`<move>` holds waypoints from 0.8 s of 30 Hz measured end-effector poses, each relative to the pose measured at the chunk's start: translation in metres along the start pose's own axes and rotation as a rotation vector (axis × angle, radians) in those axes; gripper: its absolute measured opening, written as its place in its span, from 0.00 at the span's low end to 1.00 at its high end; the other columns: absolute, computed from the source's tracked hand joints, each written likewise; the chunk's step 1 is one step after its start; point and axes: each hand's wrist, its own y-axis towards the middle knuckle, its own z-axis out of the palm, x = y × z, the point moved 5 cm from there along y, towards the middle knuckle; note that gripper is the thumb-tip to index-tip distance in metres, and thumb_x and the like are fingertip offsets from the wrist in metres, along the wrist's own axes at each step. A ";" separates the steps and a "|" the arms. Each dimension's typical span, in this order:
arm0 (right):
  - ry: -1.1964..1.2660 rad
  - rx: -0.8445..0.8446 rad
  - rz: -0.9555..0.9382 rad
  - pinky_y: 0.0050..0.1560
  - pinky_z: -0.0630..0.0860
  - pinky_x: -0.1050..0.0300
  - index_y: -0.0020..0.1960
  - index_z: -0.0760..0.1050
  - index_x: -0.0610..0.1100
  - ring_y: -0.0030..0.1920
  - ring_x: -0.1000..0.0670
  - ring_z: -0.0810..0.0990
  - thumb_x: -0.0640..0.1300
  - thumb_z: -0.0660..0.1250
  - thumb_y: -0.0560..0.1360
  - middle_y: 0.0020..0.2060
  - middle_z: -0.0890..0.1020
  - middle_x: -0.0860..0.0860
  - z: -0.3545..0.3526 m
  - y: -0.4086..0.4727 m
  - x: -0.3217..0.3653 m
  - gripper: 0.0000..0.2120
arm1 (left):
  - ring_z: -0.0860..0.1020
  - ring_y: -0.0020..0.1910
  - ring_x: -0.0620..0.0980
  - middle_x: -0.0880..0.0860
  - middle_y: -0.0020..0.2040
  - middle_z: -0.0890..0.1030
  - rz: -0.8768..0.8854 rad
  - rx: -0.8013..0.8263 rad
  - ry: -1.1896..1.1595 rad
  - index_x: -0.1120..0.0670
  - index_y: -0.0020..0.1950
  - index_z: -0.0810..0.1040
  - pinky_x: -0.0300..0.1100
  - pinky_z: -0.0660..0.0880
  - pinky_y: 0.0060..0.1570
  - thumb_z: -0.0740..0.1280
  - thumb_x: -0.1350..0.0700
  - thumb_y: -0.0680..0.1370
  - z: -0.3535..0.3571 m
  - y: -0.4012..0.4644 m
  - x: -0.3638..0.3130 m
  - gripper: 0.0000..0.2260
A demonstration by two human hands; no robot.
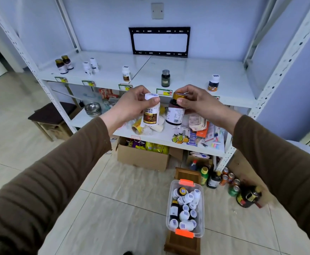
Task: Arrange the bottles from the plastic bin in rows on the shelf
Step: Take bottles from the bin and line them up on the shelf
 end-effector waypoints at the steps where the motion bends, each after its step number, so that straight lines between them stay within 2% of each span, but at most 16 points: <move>1: -0.016 0.011 -0.004 0.59 0.79 0.48 0.65 0.72 0.43 0.55 0.46 0.83 0.43 0.67 0.79 0.55 0.83 0.48 0.009 0.008 0.003 0.16 | 0.82 0.55 0.58 0.58 0.53 0.85 -0.006 0.001 -0.005 0.58 0.55 0.77 0.59 0.76 0.61 0.75 0.43 0.72 -0.011 0.001 0.006 0.22; 2: -0.032 0.019 -0.008 0.58 0.79 0.47 0.66 0.71 0.43 0.55 0.46 0.82 0.43 0.66 0.79 0.56 0.83 0.48 0.020 0.017 0.006 0.16 | 0.82 0.55 0.57 0.58 0.53 0.85 -0.009 0.001 -0.010 0.58 0.55 0.78 0.60 0.76 0.61 0.75 0.41 0.70 -0.024 0.003 0.013 0.25; 5: -0.091 0.038 -0.015 0.61 0.74 0.35 0.67 0.70 0.45 0.59 0.37 0.79 0.43 0.65 0.80 0.58 0.81 0.46 0.057 0.050 0.014 0.17 | 0.83 0.55 0.53 0.53 0.53 0.85 -0.010 0.007 -0.010 0.56 0.57 0.79 0.58 0.76 0.62 0.76 0.37 0.67 -0.068 0.012 0.039 0.28; 7: -0.128 0.053 -0.016 0.61 0.72 0.31 0.67 0.71 0.48 0.59 0.38 0.79 0.45 0.65 0.80 0.57 0.81 0.48 0.084 0.075 0.020 0.16 | 0.83 0.55 0.50 0.51 0.53 0.85 -0.024 0.011 -0.003 0.52 0.55 0.80 0.56 0.77 0.62 0.75 0.38 0.69 -0.102 0.020 0.058 0.23; 9: -0.142 0.067 -0.016 0.63 0.73 0.35 0.66 0.71 0.48 0.59 0.44 0.80 0.45 0.65 0.80 0.57 0.81 0.50 0.111 0.099 0.029 0.15 | 0.83 0.54 0.50 0.51 0.52 0.86 -0.027 0.015 -0.009 0.51 0.54 0.81 0.54 0.77 0.62 0.75 0.44 0.73 -0.136 0.030 0.078 0.15; 11: -0.143 0.081 -0.024 0.63 0.76 0.44 0.66 0.71 0.47 0.55 0.49 0.81 0.43 0.64 0.80 0.57 0.81 0.49 0.137 0.123 0.037 0.14 | 0.83 0.54 0.52 0.52 0.51 0.86 -0.019 0.004 0.002 0.53 0.54 0.81 0.53 0.78 0.60 0.74 0.46 0.74 -0.169 0.040 0.095 0.14; 13: -0.149 0.096 -0.026 0.55 0.78 0.50 0.65 0.71 0.47 0.48 0.54 0.81 0.43 0.64 0.81 0.56 0.81 0.48 0.159 0.146 0.044 0.14 | 0.83 0.53 0.52 0.53 0.51 0.85 -0.020 0.001 0.008 0.55 0.56 0.80 0.46 0.80 0.54 0.74 0.47 0.75 -0.195 0.051 0.108 0.15; 14: -0.160 0.102 -0.025 0.50 0.78 0.53 0.65 0.71 0.47 0.46 0.55 0.80 0.43 0.64 0.81 0.57 0.80 0.48 0.169 0.158 0.046 0.14 | 0.83 0.52 0.51 0.53 0.51 0.85 -0.024 0.006 0.011 0.56 0.56 0.80 0.41 0.80 0.49 0.73 0.47 0.75 -0.207 0.058 0.114 0.15; 15: -0.170 0.111 -0.028 0.48 0.78 0.57 0.66 0.71 0.47 0.47 0.55 0.80 0.43 0.64 0.81 0.58 0.80 0.47 0.176 0.170 0.048 0.14 | 0.83 0.51 0.50 0.53 0.51 0.85 -0.025 0.008 0.013 0.56 0.56 0.80 0.40 0.80 0.47 0.73 0.47 0.75 -0.218 0.065 0.119 0.15; 17: -0.185 0.118 -0.036 0.51 0.79 0.58 0.66 0.70 0.47 0.54 0.51 0.81 0.42 0.63 0.81 0.59 0.80 0.47 0.189 0.197 0.051 0.14 | 0.83 0.52 0.52 0.53 0.51 0.86 -0.023 0.001 0.017 0.55 0.55 0.80 0.50 0.80 0.55 0.74 0.47 0.75 -0.239 0.081 0.130 0.15; 18: -0.194 0.117 -0.041 0.54 0.79 0.57 0.66 0.70 0.46 0.57 0.49 0.80 0.42 0.63 0.81 0.59 0.80 0.47 0.194 0.213 0.051 0.14 | 0.83 0.53 0.54 0.54 0.51 0.86 -0.025 -0.004 0.018 0.54 0.55 0.80 0.54 0.78 0.57 0.74 0.46 0.75 -0.250 0.091 0.136 0.15; 20: -0.204 0.114 -0.048 0.59 0.78 0.49 0.65 0.71 0.47 0.59 0.45 0.79 0.43 0.64 0.81 0.59 0.80 0.46 0.201 0.246 0.051 0.14 | 0.83 0.52 0.57 0.55 0.50 0.86 -0.041 -0.017 0.028 0.54 0.55 0.81 0.57 0.78 0.56 0.74 0.46 0.75 -0.270 0.114 0.149 0.15; 22: -0.214 0.102 -0.071 0.61 0.76 0.41 0.65 0.71 0.47 0.60 0.44 0.79 0.43 0.63 0.81 0.59 0.79 0.46 0.207 0.281 0.050 0.13 | 0.83 0.50 0.53 0.55 0.51 0.85 -0.048 -0.037 0.036 0.55 0.56 0.80 0.48 0.80 0.52 0.73 0.47 0.75 -0.288 0.138 0.161 0.15; 24: -0.232 0.098 -0.098 0.62 0.75 0.40 0.66 0.70 0.46 0.60 0.45 0.78 0.42 0.63 0.81 0.59 0.79 0.47 0.213 0.316 0.047 0.14 | 0.82 0.48 0.48 0.54 0.51 0.85 -0.052 -0.059 0.050 0.56 0.57 0.80 0.40 0.77 0.46 0.73 0.49 0.76 -0.305 0.160 0.171 0.14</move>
